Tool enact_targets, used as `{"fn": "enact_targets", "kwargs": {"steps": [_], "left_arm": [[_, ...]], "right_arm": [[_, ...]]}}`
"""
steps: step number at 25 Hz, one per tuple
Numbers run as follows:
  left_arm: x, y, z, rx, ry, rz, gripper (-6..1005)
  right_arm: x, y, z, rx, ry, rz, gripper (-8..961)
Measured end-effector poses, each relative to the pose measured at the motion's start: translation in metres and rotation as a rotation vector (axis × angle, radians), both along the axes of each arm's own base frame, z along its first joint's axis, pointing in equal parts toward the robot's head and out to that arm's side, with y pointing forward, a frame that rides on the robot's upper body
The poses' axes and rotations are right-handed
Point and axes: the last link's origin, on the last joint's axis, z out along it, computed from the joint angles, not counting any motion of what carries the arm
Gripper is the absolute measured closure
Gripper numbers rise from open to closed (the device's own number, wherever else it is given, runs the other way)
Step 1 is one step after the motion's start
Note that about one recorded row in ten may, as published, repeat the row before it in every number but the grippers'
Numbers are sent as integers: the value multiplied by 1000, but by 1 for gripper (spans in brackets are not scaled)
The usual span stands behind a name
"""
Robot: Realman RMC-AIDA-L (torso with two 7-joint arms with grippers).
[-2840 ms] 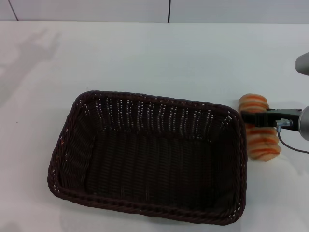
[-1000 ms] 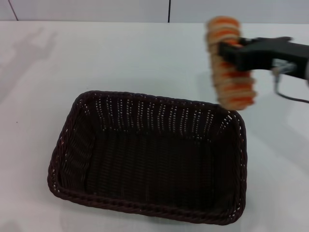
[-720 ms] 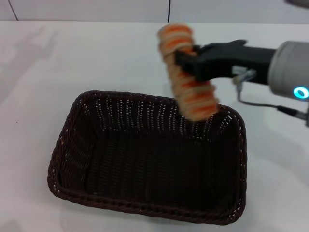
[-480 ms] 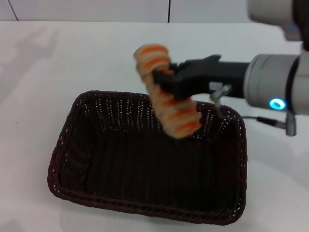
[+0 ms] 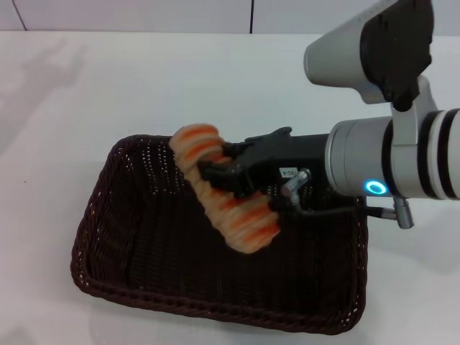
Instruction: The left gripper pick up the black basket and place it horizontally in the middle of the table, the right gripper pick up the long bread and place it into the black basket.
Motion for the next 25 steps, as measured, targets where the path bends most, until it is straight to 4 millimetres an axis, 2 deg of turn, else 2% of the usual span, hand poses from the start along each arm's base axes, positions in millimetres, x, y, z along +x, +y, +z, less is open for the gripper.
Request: {"fn": "enact_targets", "kwargs": {"steps": [13, 19, 22, 23, 25], "left_arm": [[-3, -3, 2, 9, -13, 5, 570], [-5, -2, 0, 9, -10, 10, 570], [-7, -1, -2, 5, -15, 16, 570], [-9, 0, -4, 3, -18, 20, 570], [-10, 0, -5, 2, -21, 23, 570]], "right_arm": [[-1, -1, -3, -19, -6, 14, 359], [9, 20, 10, 112, -63, 22, 339], [15, 33, 19, 219, -96, 39, 338], [18, 43, 28, 311, -114, 57, 338], [19, 47, 32, 357, -117, 68, 338]]}}
